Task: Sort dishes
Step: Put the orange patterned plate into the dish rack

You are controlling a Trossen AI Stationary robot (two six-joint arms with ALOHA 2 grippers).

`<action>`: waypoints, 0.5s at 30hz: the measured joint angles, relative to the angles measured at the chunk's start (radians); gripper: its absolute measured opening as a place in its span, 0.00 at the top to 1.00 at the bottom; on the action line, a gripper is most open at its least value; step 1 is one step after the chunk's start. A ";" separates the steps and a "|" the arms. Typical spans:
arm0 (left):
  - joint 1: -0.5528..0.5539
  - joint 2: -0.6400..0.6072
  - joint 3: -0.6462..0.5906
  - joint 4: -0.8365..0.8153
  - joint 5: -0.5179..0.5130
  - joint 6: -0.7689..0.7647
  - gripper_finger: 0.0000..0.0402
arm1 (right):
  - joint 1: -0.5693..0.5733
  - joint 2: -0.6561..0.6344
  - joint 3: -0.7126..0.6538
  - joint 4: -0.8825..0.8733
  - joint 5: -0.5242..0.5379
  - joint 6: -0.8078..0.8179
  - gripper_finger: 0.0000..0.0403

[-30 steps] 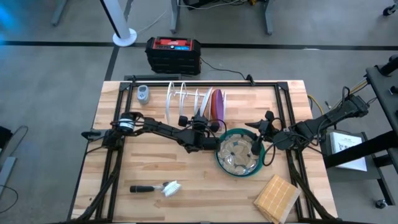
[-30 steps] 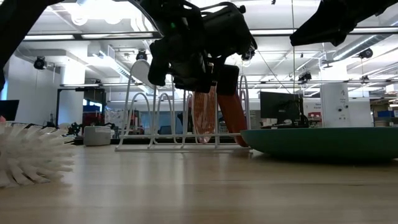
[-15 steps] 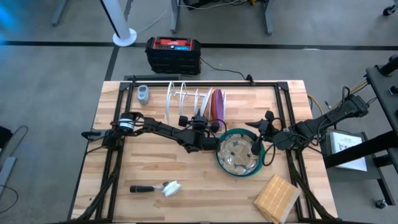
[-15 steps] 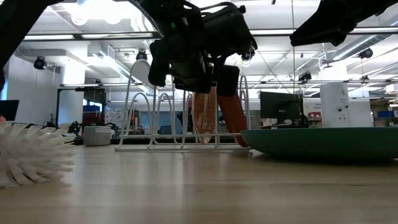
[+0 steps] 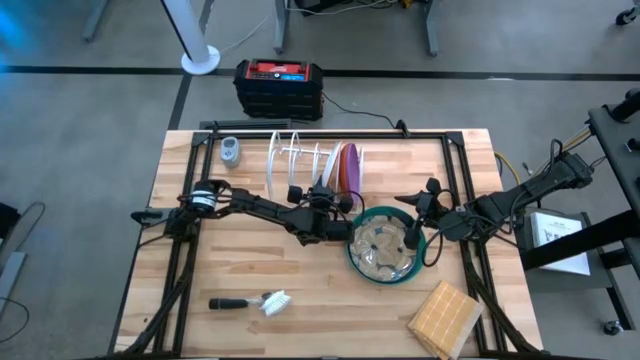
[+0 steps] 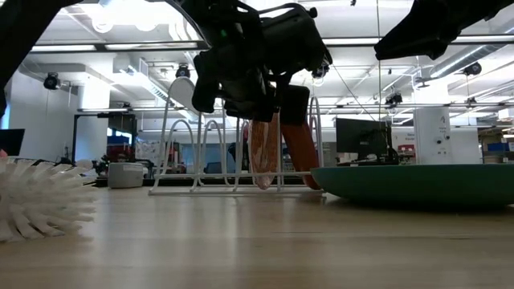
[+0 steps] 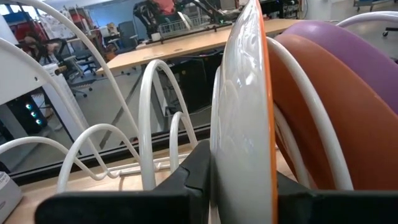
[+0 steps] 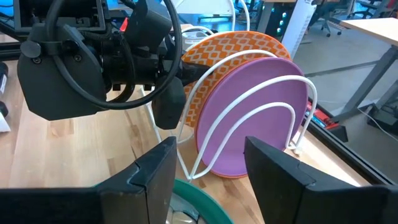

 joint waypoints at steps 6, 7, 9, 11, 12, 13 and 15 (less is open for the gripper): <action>0.001 0.000 0.000 0.000 0.008 0.000 0.92 | 0.000 0.000 0.000 0.000 0.000 0.000 0.55; 0.002 0.000 0.000 0.000 0.012 0.000 0.91 | 0.000 0.000 0.000 0.000 0.000 0.000 0.55; 0.002 0.000 0.000 0.002 0.018 -0.001 0.90 | 0.000 0.000 0.000 0.000 0.000 0.000 0.55; 0.002 0.000 0.000 0.002 0.022 -0.002 0.87 | 0.000 0.000 0.000 0.000 0.000 0.000 0.55; 0.001 0.000 0.000 0.003 0.023 -0.002 0.86 | 0.000 0.000 0.000 0.000 0.000 0.000 0.55; 0.001 0.000 0.000 0.003 0.025 -0.003 0.84 | 0.000 0.000 0.000 0.000 0.000 0.000 0.55; 0.001 0.000 0.000 0.003 0.031 -0.003 0.81 | 0.000 0.000 0.000 0.000 0.000 0.000 0.55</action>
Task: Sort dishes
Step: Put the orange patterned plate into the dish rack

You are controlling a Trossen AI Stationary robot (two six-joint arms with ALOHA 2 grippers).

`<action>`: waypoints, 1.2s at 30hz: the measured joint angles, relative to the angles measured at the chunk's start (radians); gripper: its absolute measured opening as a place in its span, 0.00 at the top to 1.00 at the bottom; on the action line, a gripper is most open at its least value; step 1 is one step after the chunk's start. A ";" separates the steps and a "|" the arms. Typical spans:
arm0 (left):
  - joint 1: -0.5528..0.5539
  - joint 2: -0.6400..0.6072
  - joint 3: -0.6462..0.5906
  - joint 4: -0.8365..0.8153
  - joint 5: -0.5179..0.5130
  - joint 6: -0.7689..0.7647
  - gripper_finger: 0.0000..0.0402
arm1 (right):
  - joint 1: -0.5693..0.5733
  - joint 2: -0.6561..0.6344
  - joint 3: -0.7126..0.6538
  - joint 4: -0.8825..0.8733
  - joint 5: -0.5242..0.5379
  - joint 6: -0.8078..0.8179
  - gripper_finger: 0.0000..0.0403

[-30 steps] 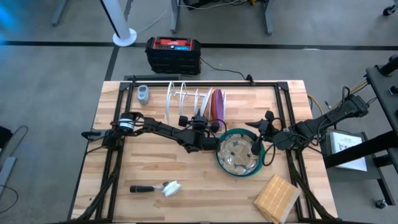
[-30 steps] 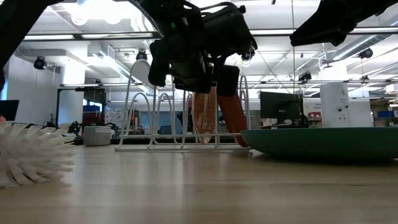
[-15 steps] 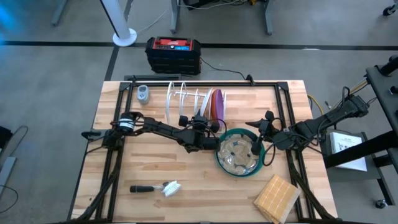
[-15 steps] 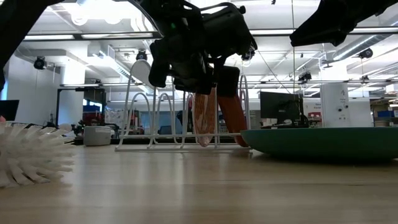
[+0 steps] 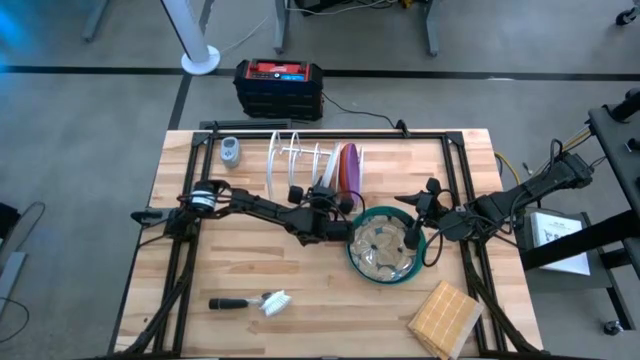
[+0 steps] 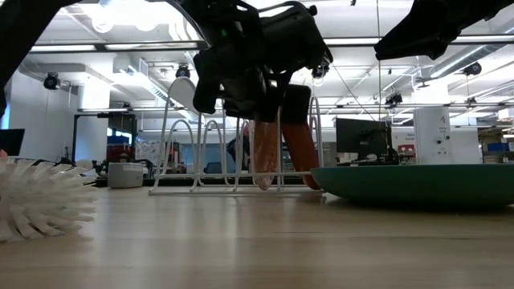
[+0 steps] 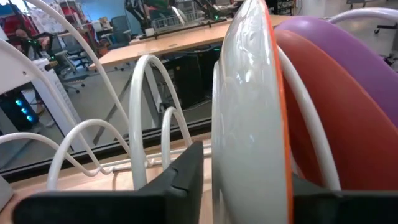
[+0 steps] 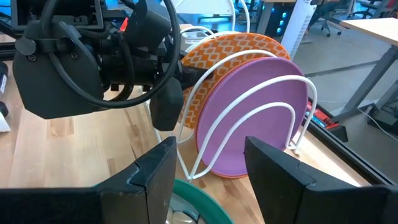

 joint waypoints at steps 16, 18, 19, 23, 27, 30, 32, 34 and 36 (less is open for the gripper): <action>-0.002 -0.002 0.000 0.001 0.052 -0.002 0.58 | 0.000 0.000 0.000 0.000 0.000 0.000 0.55; -0.003 -0.002 0.000 0.002 0.053 -0.003 0.57 | 0.000 0.000 0.000 0.000 0.000 0.000 0.55; -0.004 -0.002 0.000 0.003 0.053 -0.003 0.56 | 0.000 0.000 0.000 0.000 0.000 0.000 0.55; -0.006 -0.002 0.000 0.008 0.060 -0.002 0.56 | 0.000 0.000 0.000 0.000 0.000 0.000 0.55; -0.010 -0.005 0.000 0.010 0.068 -0.002 0.55 | 0.000 0.000 0.000 0.000 0.000 0.000 0.55; -0.010 -0.008 0.005 0.009 0.076 -0.002 0.55 | 0.000 0.000 0.000 0.000 0.000 0.000 0.55; -0.010 -0.008 0.017 0.008 0.093 -0.002 0.55 | 0.000 0.000 0.000 0.000 0.000 0.000 0.55; -0.010 -0.008 0.028 0.003 0.115 -0.002 0.55 | 0.000 0.000 0.000 0.000 0.000 0.000 0.55; -0.010 -0.009 0.039 -0.017 0.139 -0.001 0.55 | 0.000 0.000 0.000 0.000 -0.001 0.000 0.55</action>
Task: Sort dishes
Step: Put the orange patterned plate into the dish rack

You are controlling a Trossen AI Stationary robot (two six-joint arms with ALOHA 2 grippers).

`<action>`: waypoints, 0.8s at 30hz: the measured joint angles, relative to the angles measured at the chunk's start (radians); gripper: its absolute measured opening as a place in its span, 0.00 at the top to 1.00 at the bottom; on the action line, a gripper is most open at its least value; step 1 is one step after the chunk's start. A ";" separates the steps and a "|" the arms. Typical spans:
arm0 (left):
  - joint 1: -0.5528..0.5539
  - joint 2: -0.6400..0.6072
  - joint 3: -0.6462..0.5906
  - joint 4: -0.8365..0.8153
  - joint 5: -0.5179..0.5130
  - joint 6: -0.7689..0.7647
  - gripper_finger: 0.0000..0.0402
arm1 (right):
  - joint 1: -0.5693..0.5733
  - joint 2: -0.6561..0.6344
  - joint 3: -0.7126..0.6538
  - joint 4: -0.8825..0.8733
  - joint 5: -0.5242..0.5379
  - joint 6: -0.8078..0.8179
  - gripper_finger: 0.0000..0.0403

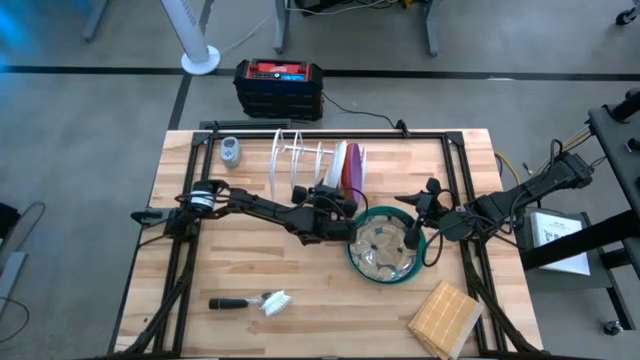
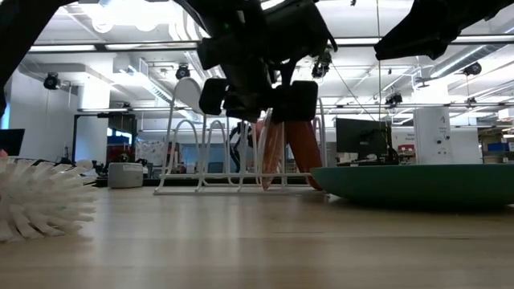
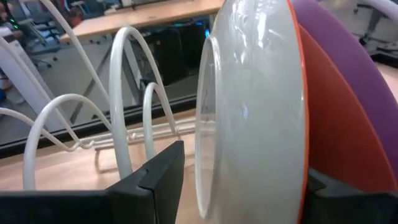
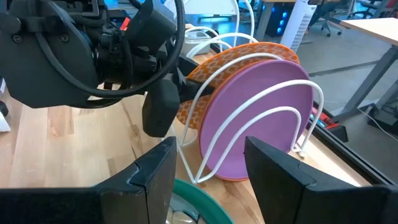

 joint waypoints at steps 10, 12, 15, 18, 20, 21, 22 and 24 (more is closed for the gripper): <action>0.002 -0.001 0.046 -0.077 0.092 -0.001 0.55 | 0.000 0.000 0.000 0.000 0.000 0.000 0.55; 0.002 -0.001 0.049 -0.083 0.098 -0.001 0.55 | 0.000 0.000 0.000 0.000 0.000 0.000 0.55; 0.004 -0.001 0.050 -0.088 0.118 -0.002 0.55 | 0.000 0.000 0.000 0.000 0.000 0.001 0.55; 0.007 -0.001 0.050 -0.098 0.144 -0.001 0.55 | 0.000 0.000 -0.001 0.000 0.000 0.001 0.55; 0.007 -0.001 0.050 -0.102 0.147 -0.002 0.55 | 0.000 0.000 -0.001 0.000 -0.001 0.001 0.55; 0.007 -0.001 0.050 -0.105 0.152 -0.001 0.55 | 0.000 0.000 -0.001 0.000 -0.001 0.001 0.55; 0.007 -0.001 0.053 -0.110 0.161 -0.001 0.55 | 0.000 0.000 -0.001 0.000 -0.001 0.001 0.55; 0.007 -0.001 0.062 -0.133 0.184 -0.001 0.55 | 0.000 0.000 -0.001 0.000 -0.001 0.002 0.55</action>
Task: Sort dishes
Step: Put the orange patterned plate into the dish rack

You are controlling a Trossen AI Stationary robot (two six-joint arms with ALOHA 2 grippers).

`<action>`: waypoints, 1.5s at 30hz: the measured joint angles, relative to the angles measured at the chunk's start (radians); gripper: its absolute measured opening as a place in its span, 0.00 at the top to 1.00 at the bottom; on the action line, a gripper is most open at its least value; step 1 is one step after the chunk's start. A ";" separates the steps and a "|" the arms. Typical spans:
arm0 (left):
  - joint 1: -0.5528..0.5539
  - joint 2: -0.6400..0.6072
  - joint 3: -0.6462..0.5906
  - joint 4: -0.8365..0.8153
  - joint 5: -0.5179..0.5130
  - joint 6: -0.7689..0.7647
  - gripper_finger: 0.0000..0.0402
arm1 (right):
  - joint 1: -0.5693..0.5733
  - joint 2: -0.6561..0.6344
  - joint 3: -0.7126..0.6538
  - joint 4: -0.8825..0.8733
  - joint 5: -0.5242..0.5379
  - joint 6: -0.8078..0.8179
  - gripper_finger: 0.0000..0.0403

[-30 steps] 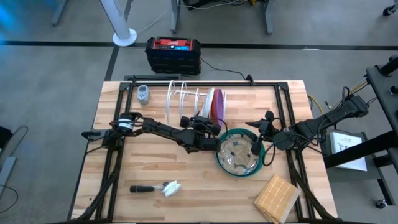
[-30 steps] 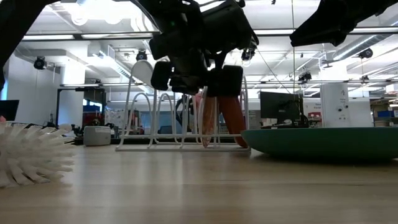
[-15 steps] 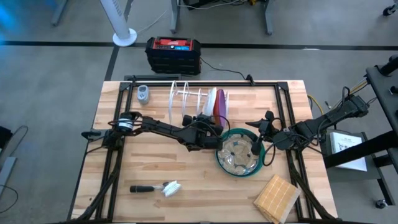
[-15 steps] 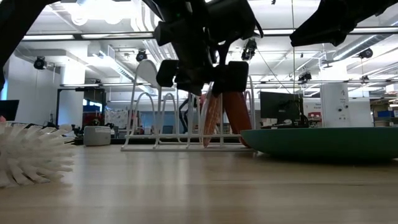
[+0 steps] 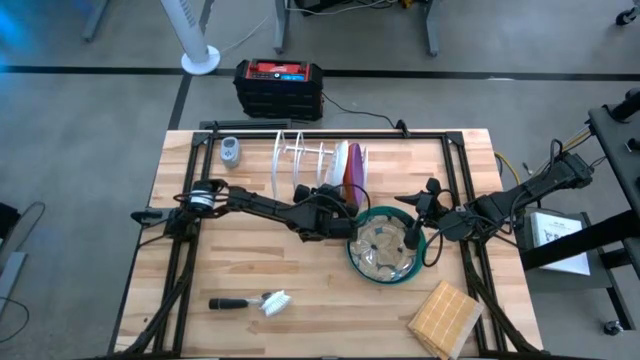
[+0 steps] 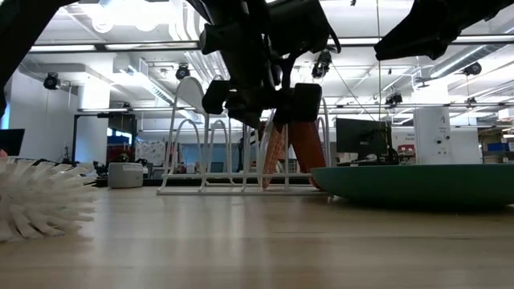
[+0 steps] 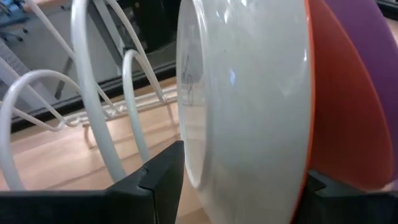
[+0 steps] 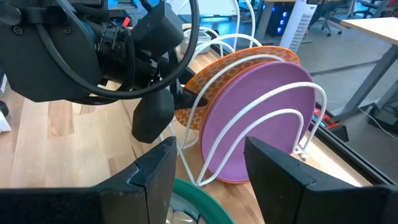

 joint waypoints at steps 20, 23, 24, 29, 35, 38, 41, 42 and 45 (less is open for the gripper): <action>-0.002 -0.019 0.003 -0.042 0.128 0.000 0.55 | 0.000 0.000 0.000 0.000 0.000 0.001 0.55; -0.002 -0.025 0.003 -0.053 0.142 0.000 0.55 | 0.000 0.000 0.000 0.000 0.000 0.001 0.55; -0.002 -0.026 0.003 -0.054 0.142 0.000 0.55 | 0.000 0.000 0.000 0.000 0.000 0.002 0.55; -0.002 -0.026 0.003 -0.055 0.162 0.000 0.55 | 0.000 0.000 0.000 0.000 0.000 0.002 0.55; -0.002 -0.026 0.003 -0.056 0.195 0.000 0.55 | 0.000 0.000 0.000 0.000 0.000 0.002 0.55; -0.003 -0.027 0.005 -0.063 0.213 0.000 0.55 | 0.000 0.000 0.000 0.000 0.000 0.001 0.55; -0.005 -0.027 0.034 -0.114 0.247 -0.001 0.55 | 0.000 0.000 0.000 0.000 0.000 0.001 0.55; -0.008 -0.028 0.046 -0.140 0.247 -0.001 0.55 | 0.000 0.000 0.000 0.000 0.000 0.001 0.55; -0.013 -0.029 0.084 -0.210 0.247 -0.004 0.55 | 0.000 0.000 0.000 0.000 0.000 0.001 0.55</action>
